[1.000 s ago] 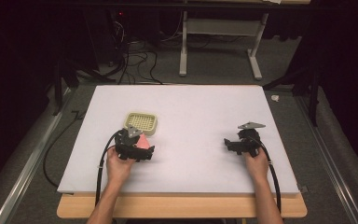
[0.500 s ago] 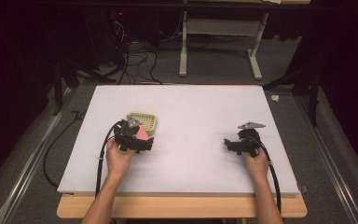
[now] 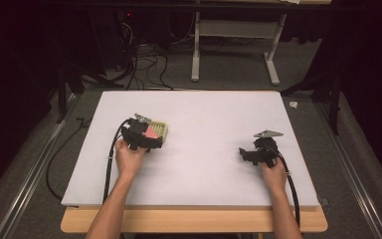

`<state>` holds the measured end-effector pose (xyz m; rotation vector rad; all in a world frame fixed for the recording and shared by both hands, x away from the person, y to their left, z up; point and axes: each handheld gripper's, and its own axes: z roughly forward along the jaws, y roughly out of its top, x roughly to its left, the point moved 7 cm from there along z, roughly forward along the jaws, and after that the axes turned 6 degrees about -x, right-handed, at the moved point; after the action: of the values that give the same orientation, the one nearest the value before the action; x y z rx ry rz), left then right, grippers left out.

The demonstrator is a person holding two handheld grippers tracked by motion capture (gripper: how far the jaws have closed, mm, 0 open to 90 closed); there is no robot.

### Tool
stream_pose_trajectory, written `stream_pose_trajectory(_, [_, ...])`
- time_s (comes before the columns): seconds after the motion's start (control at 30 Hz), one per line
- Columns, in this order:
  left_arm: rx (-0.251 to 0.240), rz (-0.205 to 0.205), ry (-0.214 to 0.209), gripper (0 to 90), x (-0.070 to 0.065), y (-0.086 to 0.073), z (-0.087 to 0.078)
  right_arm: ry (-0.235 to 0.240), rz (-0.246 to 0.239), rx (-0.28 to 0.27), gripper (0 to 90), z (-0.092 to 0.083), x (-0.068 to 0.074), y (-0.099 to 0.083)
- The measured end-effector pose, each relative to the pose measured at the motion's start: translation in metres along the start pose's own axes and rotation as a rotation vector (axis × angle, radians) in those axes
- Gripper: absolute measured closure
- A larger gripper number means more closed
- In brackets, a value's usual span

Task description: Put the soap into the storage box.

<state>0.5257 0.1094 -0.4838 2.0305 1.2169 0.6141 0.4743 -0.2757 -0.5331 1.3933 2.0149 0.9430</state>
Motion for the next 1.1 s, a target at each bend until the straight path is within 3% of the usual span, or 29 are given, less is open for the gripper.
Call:
stream_pose_trajectory(0.27, [0.022, -0.046, 0.01, 3.2, 0.007, 0.001, 0.017, 0.0, 0.0, 0.0, 15.3, 0.0, 0.0, 0.0])
stream_pose_trajectory(0.3, [0.016, -0.075, 0.01, 3.2, 0.009, 0.002, 0.021, 0.0, 0.0, 0.0, 15.3, 0.0, 0.0, 0.0])
stream_pose_trajectory(0.37, [0.017, -0.093, 0.012, 3.2, 0.011, 0.003, 0.024, 0.0, -0.001, 0.0, 15.3, 0.0, 0.0, 0.0])
stream_pose_trajectory(0.8, [0.029, -0.143, 0.039, 3.0, 0.017, 0.002, 0.038, 0.0, -0.001, 0.0, 15.3, 0.0, 0.0, 0.0])
stream_pose_trajectory(1.1, [0.022, -0.142, 0.066, 2.9, 0.017, 0.003, 0.04, 0.0, 0.0, 0.0, 15.3, 0.0, 0.0, 0.0])
